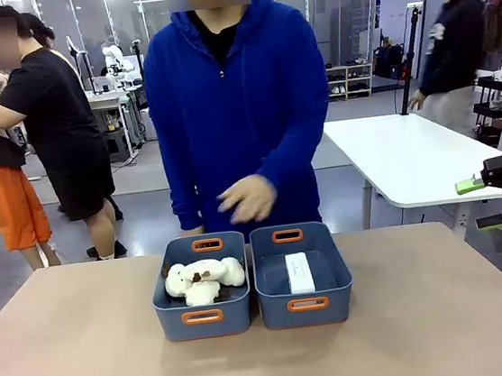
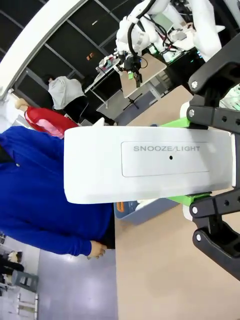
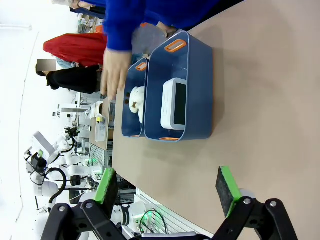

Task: Sort the digital clocks into the basket.
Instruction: Pick up the Digital clock from the table and place it into the empty Plastic storage basket.

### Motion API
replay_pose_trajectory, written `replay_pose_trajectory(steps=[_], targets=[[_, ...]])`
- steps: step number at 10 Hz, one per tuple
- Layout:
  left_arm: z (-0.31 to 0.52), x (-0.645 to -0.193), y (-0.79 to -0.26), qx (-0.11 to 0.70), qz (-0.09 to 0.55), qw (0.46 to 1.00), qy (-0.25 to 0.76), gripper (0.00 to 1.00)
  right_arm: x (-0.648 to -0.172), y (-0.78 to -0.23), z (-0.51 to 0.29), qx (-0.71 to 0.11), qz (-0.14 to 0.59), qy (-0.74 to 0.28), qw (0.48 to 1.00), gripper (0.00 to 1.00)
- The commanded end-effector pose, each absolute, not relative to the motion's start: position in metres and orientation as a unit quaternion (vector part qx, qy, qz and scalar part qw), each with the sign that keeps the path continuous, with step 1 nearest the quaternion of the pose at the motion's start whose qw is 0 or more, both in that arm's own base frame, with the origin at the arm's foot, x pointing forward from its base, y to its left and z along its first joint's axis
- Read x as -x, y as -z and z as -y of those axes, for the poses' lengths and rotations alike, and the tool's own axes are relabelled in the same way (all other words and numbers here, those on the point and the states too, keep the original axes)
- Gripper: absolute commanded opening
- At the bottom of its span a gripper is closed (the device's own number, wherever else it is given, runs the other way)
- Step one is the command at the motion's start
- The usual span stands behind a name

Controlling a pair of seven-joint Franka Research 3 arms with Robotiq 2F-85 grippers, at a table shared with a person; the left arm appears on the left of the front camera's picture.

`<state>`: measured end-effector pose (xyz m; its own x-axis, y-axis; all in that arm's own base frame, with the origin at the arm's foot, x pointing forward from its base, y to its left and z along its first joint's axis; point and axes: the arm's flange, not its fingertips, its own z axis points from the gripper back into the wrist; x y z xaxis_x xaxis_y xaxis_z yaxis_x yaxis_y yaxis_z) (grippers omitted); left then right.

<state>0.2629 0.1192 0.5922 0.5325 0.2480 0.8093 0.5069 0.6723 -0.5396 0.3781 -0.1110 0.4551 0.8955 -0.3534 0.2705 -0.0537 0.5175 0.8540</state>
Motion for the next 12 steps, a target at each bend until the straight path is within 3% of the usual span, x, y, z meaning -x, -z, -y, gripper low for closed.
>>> replay_pose_trajectory(steps=[1,4,5,7,9,12], targets=[[-0.116,-0.257,-0.599,0.394,0.484,0.776,0.092,0.1,-0.378,-0.456,0.112,-0.484,0.211,0.083,0.845,1.0],[-0.116,-0.257,-0.599,0.394,0.484,0.776,0.092,0.1,-0.378,-0.456,0.112,-0.484,0.211,0.083,0.845,1.0],[-0.119,-0.262,-0.593,0.391,0.477,0.782,0.083,0.51,-0.378,-0.456,0.112,-0.484,0.211,0.083,0.845,1.0],[0.03,-0.331,-0.65,0.359,0.378,0.841,0.142,0.51,-0.378,-0.456,0.112,-0.484,0.211,0.083,0.845,1.0],[0.151,-0.38,-0.641,0.299,0.272,0.903,0.144,0.51,-0.378,-0.456,0.112,-0.484,0.211,0.083,0.845,1.0],[0.29,-0.424,-0.608,0.25,0.198,0.937,0.143,0.51,-0.378,-0.456,0.112,-0.484,0.211,0.083,0.845,1.0]])
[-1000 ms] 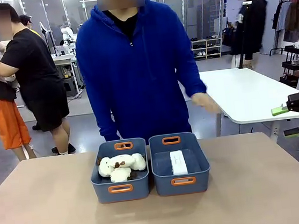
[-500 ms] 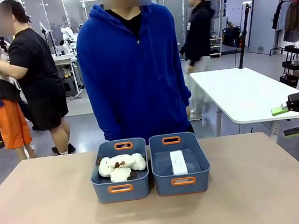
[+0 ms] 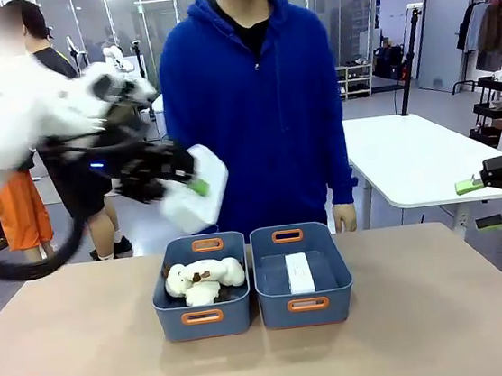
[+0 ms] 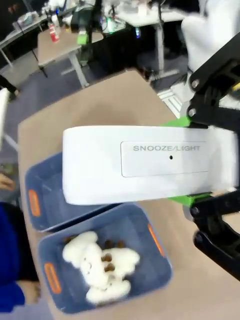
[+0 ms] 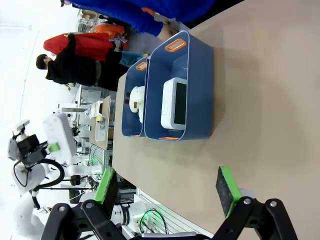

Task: Sort the digital clocks into the basket.
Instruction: Pick up the Digital clock from the table and place it into the empty Plastic storage basket.

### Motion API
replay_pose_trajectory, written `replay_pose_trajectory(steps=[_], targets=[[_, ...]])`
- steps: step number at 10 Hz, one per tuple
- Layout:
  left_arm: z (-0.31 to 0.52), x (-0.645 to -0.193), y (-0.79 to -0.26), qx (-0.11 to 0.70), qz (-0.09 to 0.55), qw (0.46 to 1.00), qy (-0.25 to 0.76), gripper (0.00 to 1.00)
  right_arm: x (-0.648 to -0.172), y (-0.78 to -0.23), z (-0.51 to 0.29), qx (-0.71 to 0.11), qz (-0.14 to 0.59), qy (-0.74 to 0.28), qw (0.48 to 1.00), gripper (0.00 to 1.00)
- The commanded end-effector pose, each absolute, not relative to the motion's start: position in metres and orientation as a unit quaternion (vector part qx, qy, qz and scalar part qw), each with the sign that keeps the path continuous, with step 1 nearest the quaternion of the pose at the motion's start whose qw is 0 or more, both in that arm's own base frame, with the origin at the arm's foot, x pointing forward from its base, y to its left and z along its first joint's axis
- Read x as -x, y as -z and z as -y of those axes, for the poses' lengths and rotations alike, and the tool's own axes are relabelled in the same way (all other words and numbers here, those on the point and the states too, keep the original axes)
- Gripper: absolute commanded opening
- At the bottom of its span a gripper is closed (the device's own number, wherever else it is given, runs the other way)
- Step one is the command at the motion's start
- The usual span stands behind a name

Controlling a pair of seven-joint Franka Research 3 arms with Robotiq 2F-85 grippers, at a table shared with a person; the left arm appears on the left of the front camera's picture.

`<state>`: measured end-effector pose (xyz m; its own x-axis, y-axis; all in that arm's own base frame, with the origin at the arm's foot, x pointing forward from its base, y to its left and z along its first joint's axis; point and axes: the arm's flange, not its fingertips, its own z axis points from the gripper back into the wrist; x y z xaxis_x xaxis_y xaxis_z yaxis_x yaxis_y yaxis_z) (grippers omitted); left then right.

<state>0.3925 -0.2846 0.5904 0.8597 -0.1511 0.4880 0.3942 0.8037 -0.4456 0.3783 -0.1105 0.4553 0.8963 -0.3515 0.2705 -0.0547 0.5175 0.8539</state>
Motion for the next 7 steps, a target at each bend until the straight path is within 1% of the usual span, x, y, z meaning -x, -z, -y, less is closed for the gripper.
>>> replay_pose_trajectory(steps=[1,2,3,4,6,7], targets=[[0.323,-0.433,-0.596,0.243,0.179,0.947,0.114,0.51,-0.378,-0.456,0.112,-0.484,0.211,0.083,0.845,1.0],[0.35,-0.44,-0.581,0.225,0.166,0.955,0.097,0.51,-0.378,-0.456,0.112,-0.484,0.211,0.083,0.845,1.0],[0.375,-0.453,-0.556,0.209,0.175,0.959,0.078,0.51,-0.378,-0.456,0.112,-0.484,0.211,0.083,0.845,1.0],[0.393,-0.461,-0.538,0.191,0.203,0.959,0.06,0.51,-0.378,-0.456,0.112,-0.484,0.211,0.083,0.845,1.0],[0.425,-0.483,-0.512,0.181,0.193,0.964,0.036,0.51,-0.378,-0.456,0.112,-0.484,0.211,0.083,0.845,1.0],[0.431,-0.494,-0.494,0.155,0.189,0.969,0.038,0.51,-0.378,-0.456,0.112,-0.484,0.211,0.083,0.845,1.0]])
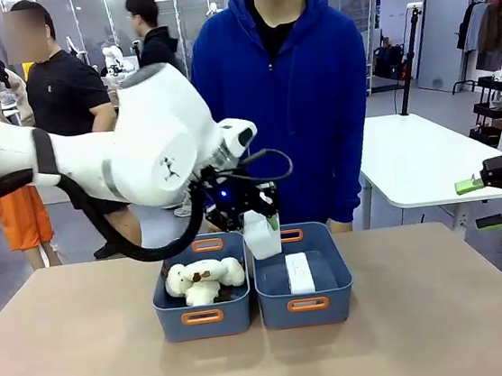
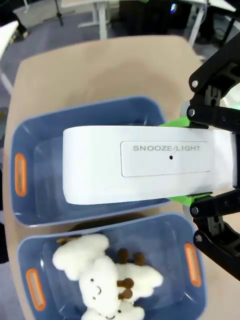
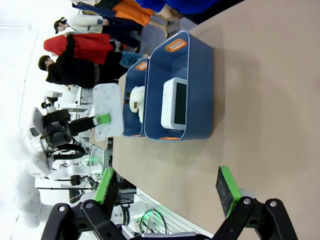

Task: Sort the digital clocks into the basket.
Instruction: Pick up the Digital clock from the table and place it into the empty Plastic storage basket.

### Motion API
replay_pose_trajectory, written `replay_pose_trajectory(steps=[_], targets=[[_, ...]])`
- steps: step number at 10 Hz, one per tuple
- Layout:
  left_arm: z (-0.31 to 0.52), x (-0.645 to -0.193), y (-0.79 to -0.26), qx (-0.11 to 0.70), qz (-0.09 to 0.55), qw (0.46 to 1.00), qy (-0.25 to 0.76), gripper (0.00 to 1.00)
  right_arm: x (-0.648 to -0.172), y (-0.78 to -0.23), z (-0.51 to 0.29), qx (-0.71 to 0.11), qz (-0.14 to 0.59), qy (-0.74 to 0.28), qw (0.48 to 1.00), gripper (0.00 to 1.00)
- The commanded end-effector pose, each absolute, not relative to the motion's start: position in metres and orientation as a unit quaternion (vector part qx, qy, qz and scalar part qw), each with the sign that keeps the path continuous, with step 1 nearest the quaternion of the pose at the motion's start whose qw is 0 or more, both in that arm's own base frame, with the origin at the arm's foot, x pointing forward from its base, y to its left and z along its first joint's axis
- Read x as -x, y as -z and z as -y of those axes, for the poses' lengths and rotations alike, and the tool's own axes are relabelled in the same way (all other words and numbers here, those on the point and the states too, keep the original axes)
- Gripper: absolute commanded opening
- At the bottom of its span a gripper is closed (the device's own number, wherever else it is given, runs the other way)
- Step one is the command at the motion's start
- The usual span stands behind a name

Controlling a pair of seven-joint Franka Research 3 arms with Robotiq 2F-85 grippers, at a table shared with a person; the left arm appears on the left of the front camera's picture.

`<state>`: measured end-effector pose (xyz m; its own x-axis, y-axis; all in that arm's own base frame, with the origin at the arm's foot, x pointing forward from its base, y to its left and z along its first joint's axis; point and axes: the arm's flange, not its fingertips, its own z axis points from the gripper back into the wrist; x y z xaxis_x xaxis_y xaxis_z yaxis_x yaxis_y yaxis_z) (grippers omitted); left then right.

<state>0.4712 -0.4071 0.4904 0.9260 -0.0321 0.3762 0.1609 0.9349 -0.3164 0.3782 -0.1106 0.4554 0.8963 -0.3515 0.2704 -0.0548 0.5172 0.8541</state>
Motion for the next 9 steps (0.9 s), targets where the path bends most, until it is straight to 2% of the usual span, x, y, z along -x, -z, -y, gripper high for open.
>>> replay_pose_trajectory(steps=[1,2,4,7,8,9], targets=[[0.436,-0.508,-0.471,0.142,0.18,0.973,0.032,0.51,-0.378,-0.456,0.112,-0.484,0.211,0.083,0.845,1.0],[0.438,-0.517,-0.455,0.127,0.182,0.974,0.036,0.51,-0.378,-0.456,0.112,-0.484,0.211,0.083,0.845,1.0],[0.442,-0.527,-0.433,0.151,0.155,0.976,0.031,0.51,-0.378,-0.456,0.112,-0.484,0.211,0.083,0.845,1.0],[0.444,-0.521,-0.416,0.124,0.125,0.984,0.019,0.51,-0.378,-0.456,0.112,-0.484,0.211,0.083,0.845,1.0],[0.446,-0.522,-0.415,0.108,0.124,0.986,0.011,0.58,-0.378,-0.456,0.112,-0.484,0.211,0.083,0.845,1.0],[0.447,-0.521,-0.418,0.106,0.126,0.986,0.01,0.74,-0.378,-0.456,0.112,-0.484,0.211,0.083,0.845,1.0]])
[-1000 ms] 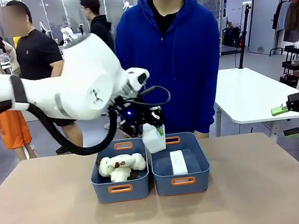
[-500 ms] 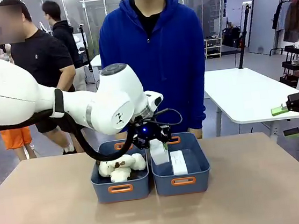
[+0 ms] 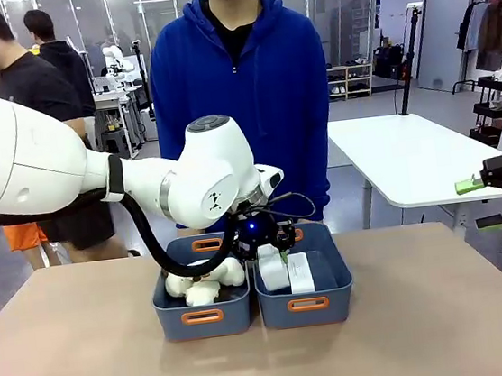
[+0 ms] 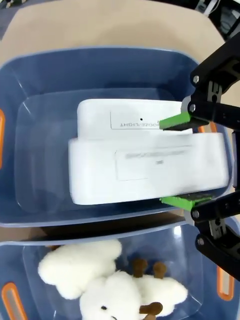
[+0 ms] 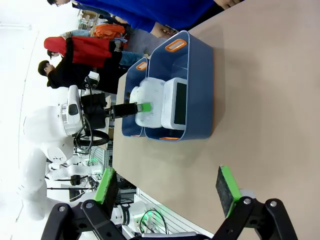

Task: Sort the digital clocks into the basket.
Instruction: Pick up the Digital clock from the table and place it into the empty Plastic storage basket.

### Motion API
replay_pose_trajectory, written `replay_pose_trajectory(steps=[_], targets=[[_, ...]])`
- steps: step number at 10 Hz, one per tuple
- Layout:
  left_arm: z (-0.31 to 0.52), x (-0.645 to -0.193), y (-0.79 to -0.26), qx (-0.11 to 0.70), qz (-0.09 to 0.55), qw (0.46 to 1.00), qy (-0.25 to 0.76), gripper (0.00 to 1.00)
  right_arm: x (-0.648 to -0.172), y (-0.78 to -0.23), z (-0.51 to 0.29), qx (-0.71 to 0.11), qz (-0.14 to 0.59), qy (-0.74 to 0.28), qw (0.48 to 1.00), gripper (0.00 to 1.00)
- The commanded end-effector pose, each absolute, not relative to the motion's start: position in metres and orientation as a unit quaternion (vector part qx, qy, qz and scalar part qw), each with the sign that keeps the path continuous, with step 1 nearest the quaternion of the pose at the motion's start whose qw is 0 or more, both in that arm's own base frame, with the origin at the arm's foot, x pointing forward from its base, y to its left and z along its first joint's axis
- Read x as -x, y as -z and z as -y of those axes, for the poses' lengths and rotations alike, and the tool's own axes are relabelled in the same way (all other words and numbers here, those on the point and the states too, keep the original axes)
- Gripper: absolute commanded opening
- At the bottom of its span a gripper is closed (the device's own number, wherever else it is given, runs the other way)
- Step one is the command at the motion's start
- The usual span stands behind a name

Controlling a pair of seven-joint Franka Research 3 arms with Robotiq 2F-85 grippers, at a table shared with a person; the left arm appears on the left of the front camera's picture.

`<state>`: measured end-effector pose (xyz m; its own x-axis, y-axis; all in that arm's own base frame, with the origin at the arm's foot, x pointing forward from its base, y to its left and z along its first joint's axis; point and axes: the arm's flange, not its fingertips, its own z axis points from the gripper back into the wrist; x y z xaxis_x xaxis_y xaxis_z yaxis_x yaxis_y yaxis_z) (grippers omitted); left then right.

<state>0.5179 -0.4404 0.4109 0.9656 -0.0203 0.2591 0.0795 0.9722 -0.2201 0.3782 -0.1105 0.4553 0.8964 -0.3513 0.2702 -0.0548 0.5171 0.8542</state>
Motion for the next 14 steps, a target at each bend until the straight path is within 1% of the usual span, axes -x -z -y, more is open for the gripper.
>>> replay_pose_trajectory(steps=[1,2,3,4,5,13,14], targets=[[0.449,-0.521,-0.421,0.099,0.134,0.986,0.015,0.9,-0.378,-0.456,0.112,-0.484,0.211,0.083,0.845,1.0],[0.449,-0.519,-0.423,0.101,0.129,0.986,0.015,1.0,-0.378,-0.456,0.112,-0.484,0.211,0.083,0.845,1.0],[0.447,-0.517,-0.426,0.105,0.13,0.986,0.016,1.0,-0.378,-0.456,0.112,-0.484,0.211,0.083,0.845,1.0],[0.44,-0.511,-0.433,0.136,0.119,0.982,0.055,1.0,-0.378,-0.456,0.112,-0.484,0.211,0.083,0.845,1.0],[0.446,-0.519,-0.423,0.113,0.131,0.985,0.026,1.0,-0.378,-0.456,0.112,-0.484,0.211,0.083,0.845,1.0],[0.446,-0.519,-0.423,0.113,0.131,0.985,0.026,1.0,-0.378,-0.456,0.112,-0.484,0.211,0.083,0.845,1.0],[0.445,-0.519,-0.423,0.117,0.129,0.984,0.03,0.95,-0.378,-0.456,0.112,-0.484,0.211,0.083,0.845,1.0]])
